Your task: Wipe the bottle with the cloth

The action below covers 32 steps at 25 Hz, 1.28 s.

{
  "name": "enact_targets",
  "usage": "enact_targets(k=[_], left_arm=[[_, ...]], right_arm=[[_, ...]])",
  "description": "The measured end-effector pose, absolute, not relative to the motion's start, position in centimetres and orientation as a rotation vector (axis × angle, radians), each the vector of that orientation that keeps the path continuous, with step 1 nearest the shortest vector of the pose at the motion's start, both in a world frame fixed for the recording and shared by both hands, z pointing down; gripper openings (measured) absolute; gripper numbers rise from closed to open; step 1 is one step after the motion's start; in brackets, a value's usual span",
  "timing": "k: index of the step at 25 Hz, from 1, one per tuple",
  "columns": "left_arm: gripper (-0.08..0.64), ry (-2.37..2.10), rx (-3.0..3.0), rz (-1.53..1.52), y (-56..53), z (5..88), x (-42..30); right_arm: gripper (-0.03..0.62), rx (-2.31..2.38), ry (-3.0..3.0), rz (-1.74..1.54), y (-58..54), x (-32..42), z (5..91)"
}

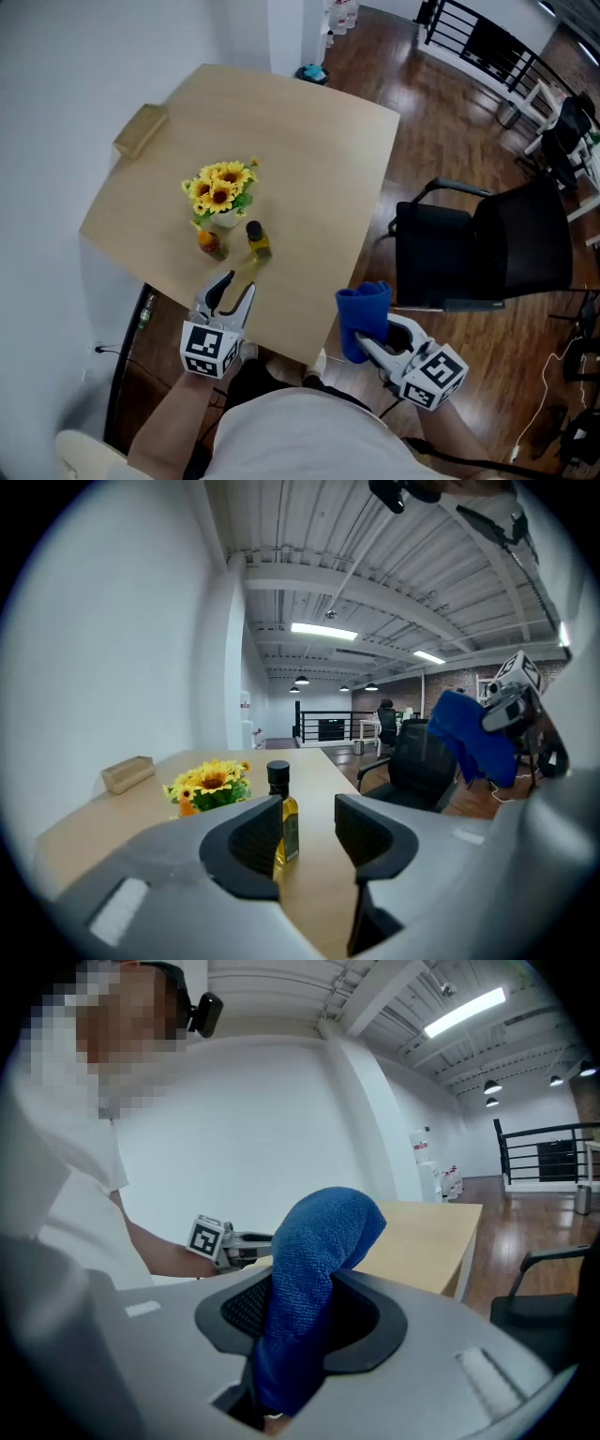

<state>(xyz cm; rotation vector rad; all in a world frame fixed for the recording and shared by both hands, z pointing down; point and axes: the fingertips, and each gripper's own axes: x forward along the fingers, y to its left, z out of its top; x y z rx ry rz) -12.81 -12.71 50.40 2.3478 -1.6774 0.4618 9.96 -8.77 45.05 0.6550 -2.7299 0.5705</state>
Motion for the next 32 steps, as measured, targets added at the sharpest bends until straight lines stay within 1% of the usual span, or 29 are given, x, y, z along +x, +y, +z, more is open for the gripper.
enact_targets(k=[4, 6, 7, 13, 20, 26, 32], left_arm=[[0.181, -1.658, 2.319, 0.461, -6.6, 48.7, -10.4], [0.155, -1.619, 2.332, 0.472, -3.6, 48.1, -9.0], [0.155, -1.601, 2.336, 0.472, -2.1, 47.8, -8.3], [0.156, -1.569, 2.359, 0.400, 5.8, 45.3, -6.6], [0.155, -1.614, 2.393, 0.284, 17.1, 43.5, -8.5], [0.155, -1.476, 2.457, 0.253, 28.4, 43.5, -8.2], [0.141, -1.429, 2.475, 0.230, 35.8, 43.0, -8.6]], right_arm=[[0.151, 0.529, -2.769, 0.560, -9.5, 9.9, 45.8], [0.151, 0.488, -2.784, 0.551, -9.4, 9.6, 45.9], [0.151, 0.474, -2.790, 0.551, -9.1, 9.4, 45.9], [0.152, 0.384, -2.818, 0.485, -3.8, 7.7, 44.2], [0.152, 0.403, -2.795, 0.394, 7.0, 6.2, 43.1], [0.152, 0.443, -2.778, 0.462, 21.4, 4.8, 43.2], [0.152, 0.466, -2.735, 0.454, 29.8, 6.1, 42.7]])
